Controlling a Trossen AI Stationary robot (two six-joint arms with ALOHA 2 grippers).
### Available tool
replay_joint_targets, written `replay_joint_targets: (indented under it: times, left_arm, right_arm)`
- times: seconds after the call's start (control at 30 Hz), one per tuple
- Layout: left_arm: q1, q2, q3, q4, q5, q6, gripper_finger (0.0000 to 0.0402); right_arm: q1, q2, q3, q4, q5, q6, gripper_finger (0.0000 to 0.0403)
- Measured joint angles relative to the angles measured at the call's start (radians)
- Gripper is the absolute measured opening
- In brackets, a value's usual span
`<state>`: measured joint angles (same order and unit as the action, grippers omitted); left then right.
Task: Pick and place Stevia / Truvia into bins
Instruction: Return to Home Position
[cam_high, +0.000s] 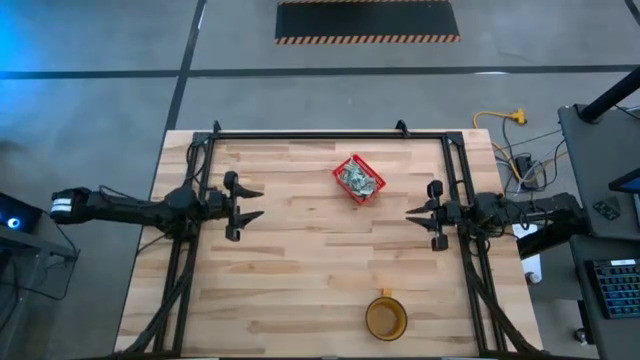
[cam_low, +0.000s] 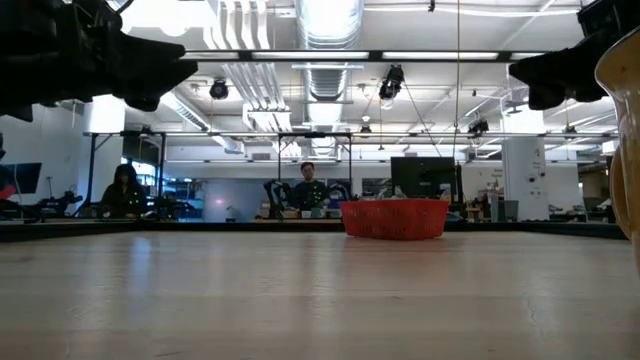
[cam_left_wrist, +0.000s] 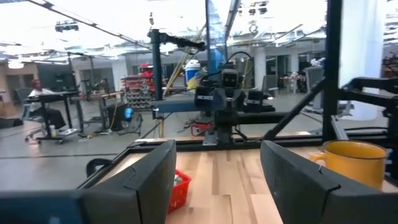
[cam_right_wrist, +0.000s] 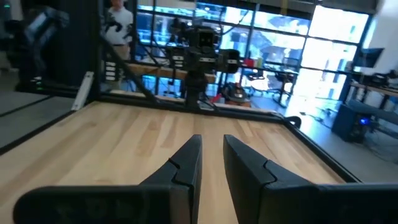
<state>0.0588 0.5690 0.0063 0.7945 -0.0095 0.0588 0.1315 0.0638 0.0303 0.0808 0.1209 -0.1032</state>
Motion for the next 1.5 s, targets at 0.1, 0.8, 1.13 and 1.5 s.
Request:
replay_joint_targets:
  times: [0.1, 0.8, 1.13, 1.5]
  left_arm:
    - [-0.017, -0.003, 0.000, -0.009, -0.005, 0.021, 0.0218]
    - [-0.016, -0.515, 0.010, -0.609, -0.027, 0.060, 0.0218]
    - [-0.016, -0.539, 0.000, -0.673, -0.023, 0.053, 0.0218]
    - [-0.016, -0.522, 0.000, -0.698, -0.026, 0.033, 0.0218]
  right_arm:
    - [0.029, -0.001, 0.000, -0.014, 0.010, -0.009, 0.0057]
    - [0.035, -0.062, 0.131, -0.293, 0.043, 0.017, 0.0057]
    - [0.034, -0.053, -0.021, -0.048, 0.030, -0.028, 0.0057]
    - [0.036, -0.035, -0.021, -0.048, 0.035, -0.007, 0.0057]
